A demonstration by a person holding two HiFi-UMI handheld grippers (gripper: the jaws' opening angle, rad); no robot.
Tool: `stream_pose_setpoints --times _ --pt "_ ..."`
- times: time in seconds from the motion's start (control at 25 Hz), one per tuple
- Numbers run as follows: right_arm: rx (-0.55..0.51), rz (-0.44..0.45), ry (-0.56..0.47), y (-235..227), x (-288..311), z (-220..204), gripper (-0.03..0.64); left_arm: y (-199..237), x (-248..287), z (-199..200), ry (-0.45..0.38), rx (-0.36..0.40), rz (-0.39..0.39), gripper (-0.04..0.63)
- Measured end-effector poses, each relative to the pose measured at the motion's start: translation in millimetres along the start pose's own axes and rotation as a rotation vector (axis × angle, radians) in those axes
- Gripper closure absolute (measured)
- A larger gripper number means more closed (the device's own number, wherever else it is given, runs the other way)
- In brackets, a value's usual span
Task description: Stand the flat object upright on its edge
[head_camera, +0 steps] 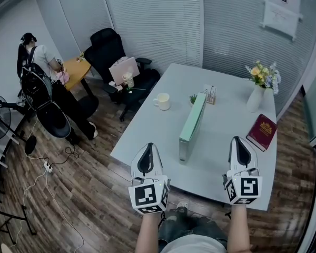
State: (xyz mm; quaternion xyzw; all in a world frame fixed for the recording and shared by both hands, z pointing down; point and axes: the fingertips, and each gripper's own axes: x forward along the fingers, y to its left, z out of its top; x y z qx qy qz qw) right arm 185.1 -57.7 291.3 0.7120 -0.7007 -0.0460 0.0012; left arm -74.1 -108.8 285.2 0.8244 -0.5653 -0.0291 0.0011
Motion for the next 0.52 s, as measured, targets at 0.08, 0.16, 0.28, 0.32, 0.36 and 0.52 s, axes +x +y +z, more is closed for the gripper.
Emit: stream_pose_setpoints --times 0.08,0.16,0.28,0.32,0.36,0.52 --pt "-0.001 -0.002 0.001 -0.2 -0.5 -1.1 0.594 0.7 0.3 -1.0 0.001 -0.003 0.001 0.595" --pt "-0.003 -0.005 0.003 -1.3 -1.3 -2.8 0.594 0.9 0.1 -1.7 0.0 -0.004 0.002 0.595" --pt "-0.003 -0.01 0.005 -3.8 -0.9 -3.8 0.594 0.9 1.4 -1.8 0.0 -0.007 0.001 0.595" --pt "-0.003 -0.012 0.006 -4.2 -0.6 -3.8 0.594 1.1 1.9 -1.8 0.0 -0.008 0.001 0.595" --pt "-0.002 -0.012 0.007 -4.2 -0.2 -3.7 0.594 1.7 2.2 -1.6 0.001 -0.009 0.001 0.595" --pt "0.0 -0.014 0.008 -1.7 1.5 -2.8 0.594 5.1 2.4 -0.6 0.003 -0.01 0.002 0.595"
